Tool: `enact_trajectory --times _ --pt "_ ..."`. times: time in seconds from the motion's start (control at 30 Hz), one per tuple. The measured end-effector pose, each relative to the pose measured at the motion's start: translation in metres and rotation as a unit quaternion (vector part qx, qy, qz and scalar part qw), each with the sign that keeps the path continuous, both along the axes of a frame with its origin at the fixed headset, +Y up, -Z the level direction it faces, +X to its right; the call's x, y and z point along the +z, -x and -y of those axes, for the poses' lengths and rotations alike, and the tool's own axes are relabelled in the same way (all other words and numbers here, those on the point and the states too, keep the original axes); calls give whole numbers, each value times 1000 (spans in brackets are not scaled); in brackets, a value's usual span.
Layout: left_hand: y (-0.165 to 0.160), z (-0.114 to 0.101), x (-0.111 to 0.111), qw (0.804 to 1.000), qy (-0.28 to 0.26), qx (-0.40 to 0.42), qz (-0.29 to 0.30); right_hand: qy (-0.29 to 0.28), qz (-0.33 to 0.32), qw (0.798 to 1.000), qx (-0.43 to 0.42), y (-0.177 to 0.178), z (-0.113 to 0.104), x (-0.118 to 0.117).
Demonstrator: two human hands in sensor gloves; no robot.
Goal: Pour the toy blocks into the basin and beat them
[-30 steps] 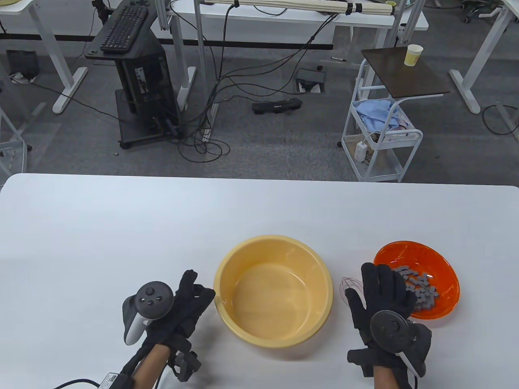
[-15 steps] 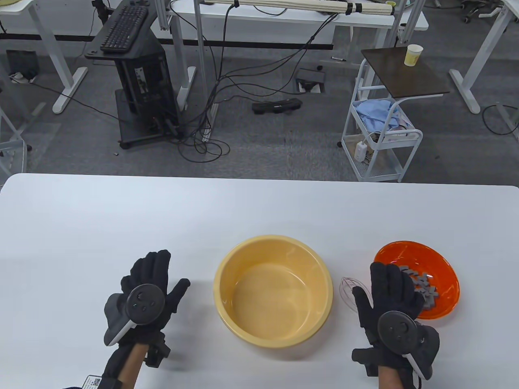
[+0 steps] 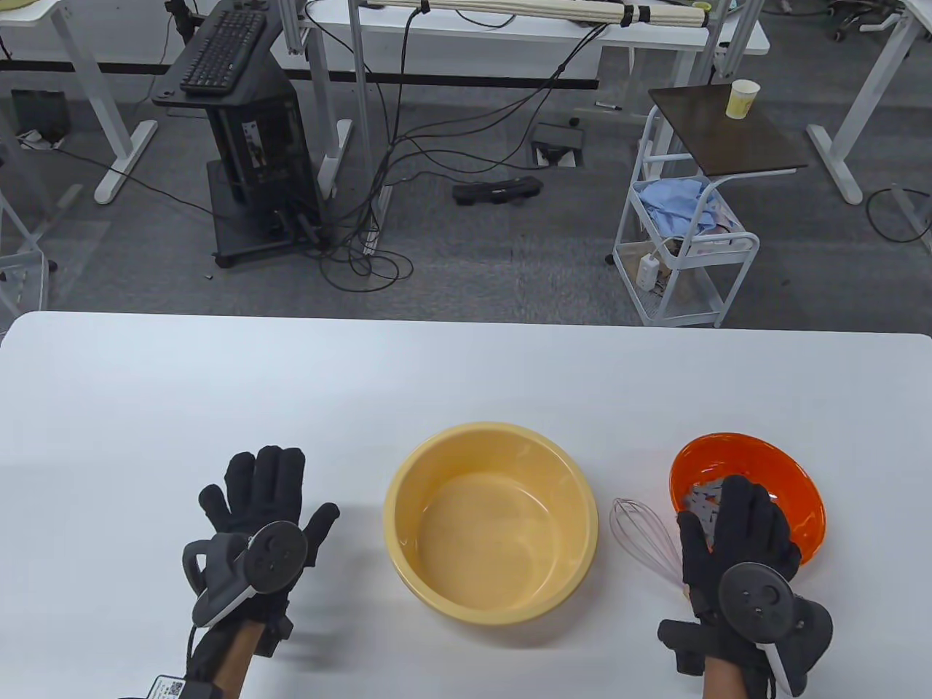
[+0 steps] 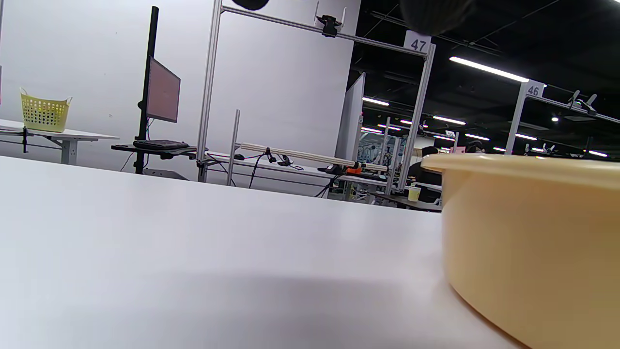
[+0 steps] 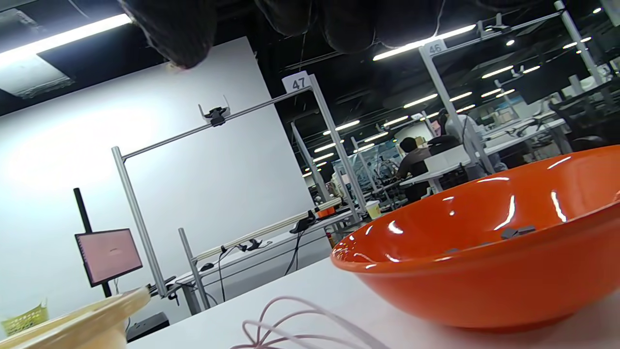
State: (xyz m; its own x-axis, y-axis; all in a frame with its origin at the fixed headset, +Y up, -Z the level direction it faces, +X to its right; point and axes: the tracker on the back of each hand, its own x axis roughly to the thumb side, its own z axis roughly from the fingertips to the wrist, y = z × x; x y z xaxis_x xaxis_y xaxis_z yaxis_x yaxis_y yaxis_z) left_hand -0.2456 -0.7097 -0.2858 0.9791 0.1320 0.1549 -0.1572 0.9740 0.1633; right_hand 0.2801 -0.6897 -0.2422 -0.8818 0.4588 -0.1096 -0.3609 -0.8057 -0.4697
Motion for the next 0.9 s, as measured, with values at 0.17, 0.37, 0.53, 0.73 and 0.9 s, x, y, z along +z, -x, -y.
enact_trajectory --times 0.17,0.37,0.53,0.73,0.9 --pt "-8 3 0 1000 2 -11 12 -15 12 999 -27 -6 -14 6" --pt "-14 4 0 1000 2 -19 19 16 36 999 -14 -19 -33 1" --pt "-14 4 0 1000 4 -22 20 64 72 995 -8 -33 -41 -8" --pt "-15 4 0 999 21 -26 28 140 127 982 -8 -49 -32 -17" --pt "-18 6 -1 998 31 -35 36 211 186 960 -19 -66 -15 -24"
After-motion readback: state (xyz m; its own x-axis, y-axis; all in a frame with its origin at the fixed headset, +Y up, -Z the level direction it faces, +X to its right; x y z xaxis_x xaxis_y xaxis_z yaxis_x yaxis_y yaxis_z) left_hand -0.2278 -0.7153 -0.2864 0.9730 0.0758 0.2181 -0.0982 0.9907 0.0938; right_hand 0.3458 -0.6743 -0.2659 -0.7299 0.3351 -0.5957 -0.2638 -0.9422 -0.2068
